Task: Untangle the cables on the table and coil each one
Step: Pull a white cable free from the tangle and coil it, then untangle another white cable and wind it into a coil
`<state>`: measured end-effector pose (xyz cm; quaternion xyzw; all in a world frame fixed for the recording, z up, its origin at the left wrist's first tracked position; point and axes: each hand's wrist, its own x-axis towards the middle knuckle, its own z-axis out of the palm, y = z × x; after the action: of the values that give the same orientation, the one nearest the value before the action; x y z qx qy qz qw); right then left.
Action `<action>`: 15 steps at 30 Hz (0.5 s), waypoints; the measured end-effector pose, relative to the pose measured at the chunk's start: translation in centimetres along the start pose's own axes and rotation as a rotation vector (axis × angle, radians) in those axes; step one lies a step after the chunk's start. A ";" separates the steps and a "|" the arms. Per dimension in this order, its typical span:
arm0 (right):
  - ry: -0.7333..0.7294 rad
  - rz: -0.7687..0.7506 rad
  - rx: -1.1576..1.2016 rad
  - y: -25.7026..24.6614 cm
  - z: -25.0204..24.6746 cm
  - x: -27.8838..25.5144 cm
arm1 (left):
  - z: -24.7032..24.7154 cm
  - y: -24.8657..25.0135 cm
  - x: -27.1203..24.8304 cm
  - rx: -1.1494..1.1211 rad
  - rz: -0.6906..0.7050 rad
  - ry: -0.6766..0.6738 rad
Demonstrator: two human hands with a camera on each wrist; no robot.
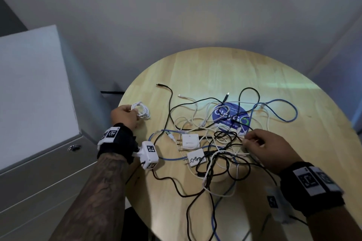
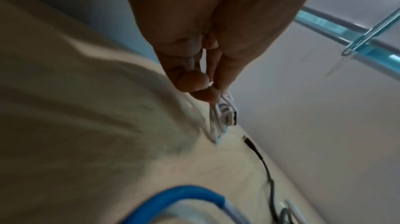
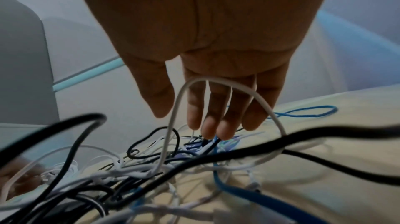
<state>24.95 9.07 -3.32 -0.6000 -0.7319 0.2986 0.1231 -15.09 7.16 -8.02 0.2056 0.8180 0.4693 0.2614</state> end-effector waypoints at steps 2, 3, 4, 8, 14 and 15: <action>-0.002 -0.008 0.015 0.1 0.1 0.1 | 0.2 -0.1 0.7 -0.025 -0.056 -0.029; -0.002 -0.013 0.016 0.1 0.2 0.2 | 0.3 -0.1 0.7 -0.055 -0.087 -0.042; -0.003 -0.019 0.015 0.1 0.4 0.3 | 0.4 -0.1 0.6 -0.086 -0.106 -0.047; -0.020 -0.030 0.019 -0.3 0.8 0.1 | 0.3 0.4 -0.4 -0.117 -0.076 -0.046; 0.005 -0.030 0.048 -1.5 0.7 -0.2 | -0.3 0.9 -1.4 0.005 0.055 -0.047; 0.007 -0.029 0.052 -1.6 0.6 -0.2 | -0.4 1.2 -1.7 0.015 0.080 -0.031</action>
<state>23.34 8.53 -2.85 -0.5869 -0.7321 0.3136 0.1457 -13.94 6.47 -6.39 0.2475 0.8086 0.4698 0.2535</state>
